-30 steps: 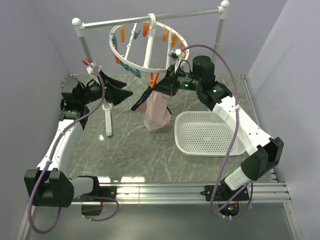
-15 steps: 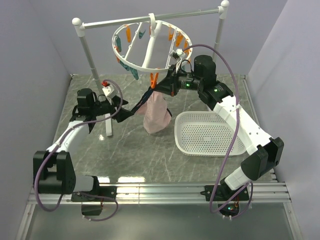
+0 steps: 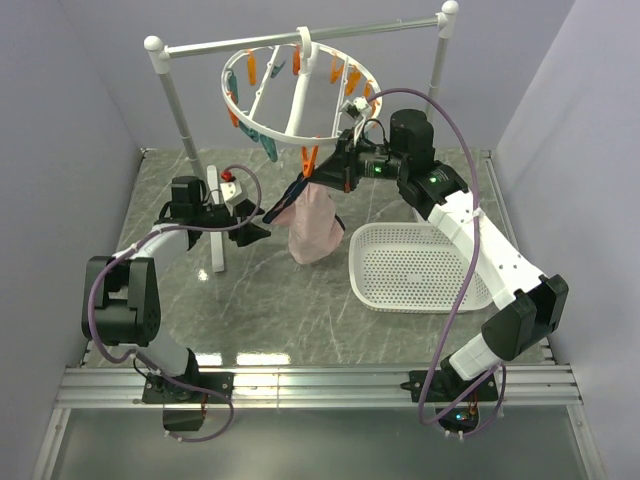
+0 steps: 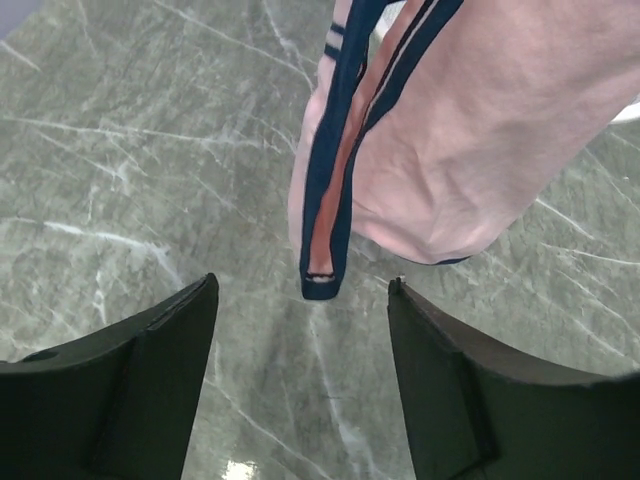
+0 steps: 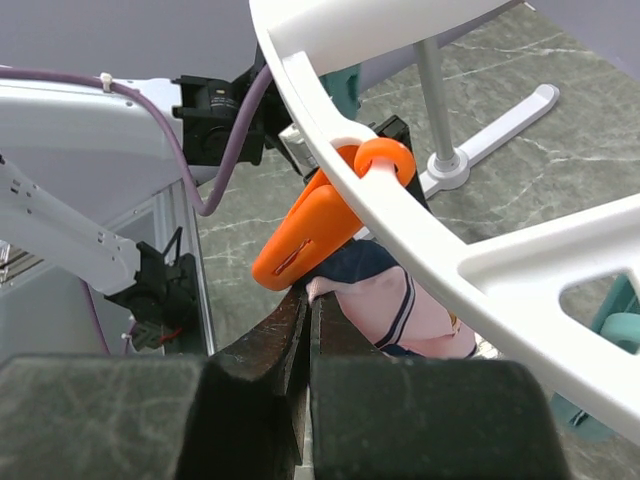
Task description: Clip the underwear to the hanger
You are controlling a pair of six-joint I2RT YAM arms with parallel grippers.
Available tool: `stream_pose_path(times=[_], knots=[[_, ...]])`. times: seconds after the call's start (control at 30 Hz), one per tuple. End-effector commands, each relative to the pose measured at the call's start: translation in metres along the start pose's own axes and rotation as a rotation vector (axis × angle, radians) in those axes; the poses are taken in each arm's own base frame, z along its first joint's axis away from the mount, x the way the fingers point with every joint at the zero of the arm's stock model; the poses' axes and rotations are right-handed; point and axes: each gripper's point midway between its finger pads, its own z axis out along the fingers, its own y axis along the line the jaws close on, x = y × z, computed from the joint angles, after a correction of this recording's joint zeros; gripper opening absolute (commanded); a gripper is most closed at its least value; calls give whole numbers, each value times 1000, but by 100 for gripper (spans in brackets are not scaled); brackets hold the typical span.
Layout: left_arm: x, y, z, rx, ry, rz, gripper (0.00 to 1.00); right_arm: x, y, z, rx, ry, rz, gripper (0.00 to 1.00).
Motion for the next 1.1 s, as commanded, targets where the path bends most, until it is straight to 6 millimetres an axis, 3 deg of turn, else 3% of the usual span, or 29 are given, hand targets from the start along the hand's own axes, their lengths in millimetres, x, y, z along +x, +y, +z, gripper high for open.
stream_pose_path(times=[0.0, 0.07, 0.23, 0.3, 0.4, 0.7, 1.07], knots=[[-29, 0, 3, 48, -65, 136, 72, -29, 11, -9, -19, -58, -70, 0], [-34, 0, 4, 46, -78, 133, 65, -28, 11, -9, -20, -55, -66, 0], [-41, -3, 6, 55, -85, 133, 26, -28, 10, -10, -16, -52, -62, 0], [-34, -8, 5, 79, -54, 114, 12, -28, 10, -11, -10, -52, -61, 0], [-37, -13, -1, 78, -30, 139, 4, -25, 3, -14, 9, -46, -53, 0], [-80, -40, -31, -16, -14, 143, 0, -9, -13, -28, 72, -25, -74, 37], [-114, -57, -57, -134, 21, 113, 0, 6, -25, -52, 159, -14, -134, 55]])
